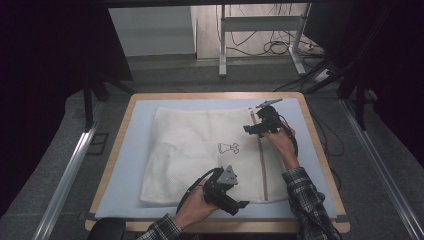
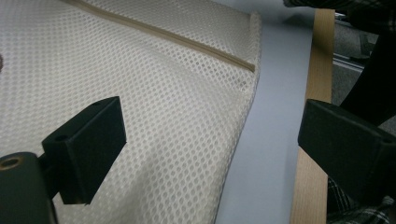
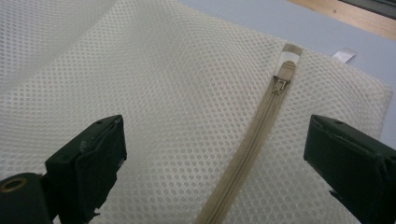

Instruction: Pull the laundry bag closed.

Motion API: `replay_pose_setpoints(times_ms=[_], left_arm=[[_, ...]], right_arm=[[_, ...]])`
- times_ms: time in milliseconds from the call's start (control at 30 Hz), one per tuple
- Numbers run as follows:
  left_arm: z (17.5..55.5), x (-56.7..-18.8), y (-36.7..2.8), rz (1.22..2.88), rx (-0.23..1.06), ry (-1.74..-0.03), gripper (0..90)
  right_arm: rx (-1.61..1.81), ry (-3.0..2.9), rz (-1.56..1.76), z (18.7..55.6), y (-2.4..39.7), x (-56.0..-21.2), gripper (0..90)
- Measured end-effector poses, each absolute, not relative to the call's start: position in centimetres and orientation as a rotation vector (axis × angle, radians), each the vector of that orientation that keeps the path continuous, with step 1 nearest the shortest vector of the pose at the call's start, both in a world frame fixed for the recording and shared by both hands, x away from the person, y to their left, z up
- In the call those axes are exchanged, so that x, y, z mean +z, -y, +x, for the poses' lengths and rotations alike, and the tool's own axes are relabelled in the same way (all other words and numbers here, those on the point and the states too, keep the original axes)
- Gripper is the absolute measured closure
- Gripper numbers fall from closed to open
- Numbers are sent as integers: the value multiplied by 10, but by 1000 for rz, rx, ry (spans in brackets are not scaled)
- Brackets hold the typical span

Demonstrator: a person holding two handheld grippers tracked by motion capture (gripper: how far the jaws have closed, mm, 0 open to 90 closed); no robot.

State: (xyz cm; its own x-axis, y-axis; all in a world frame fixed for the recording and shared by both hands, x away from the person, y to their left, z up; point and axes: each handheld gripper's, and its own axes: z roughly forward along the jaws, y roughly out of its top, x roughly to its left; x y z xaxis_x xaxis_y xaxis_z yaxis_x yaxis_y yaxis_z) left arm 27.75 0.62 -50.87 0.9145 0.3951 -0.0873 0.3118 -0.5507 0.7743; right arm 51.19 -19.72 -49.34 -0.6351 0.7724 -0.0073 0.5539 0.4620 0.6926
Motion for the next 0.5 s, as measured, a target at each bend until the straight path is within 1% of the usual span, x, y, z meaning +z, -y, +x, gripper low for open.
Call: replay_pose_setpoints(times_ms=[500], left_arm=[[278, -511, -35, 2188, 181, -539, 35]], right_arm=[[986, -2438, 1084, 489, 188, -489, 32]])
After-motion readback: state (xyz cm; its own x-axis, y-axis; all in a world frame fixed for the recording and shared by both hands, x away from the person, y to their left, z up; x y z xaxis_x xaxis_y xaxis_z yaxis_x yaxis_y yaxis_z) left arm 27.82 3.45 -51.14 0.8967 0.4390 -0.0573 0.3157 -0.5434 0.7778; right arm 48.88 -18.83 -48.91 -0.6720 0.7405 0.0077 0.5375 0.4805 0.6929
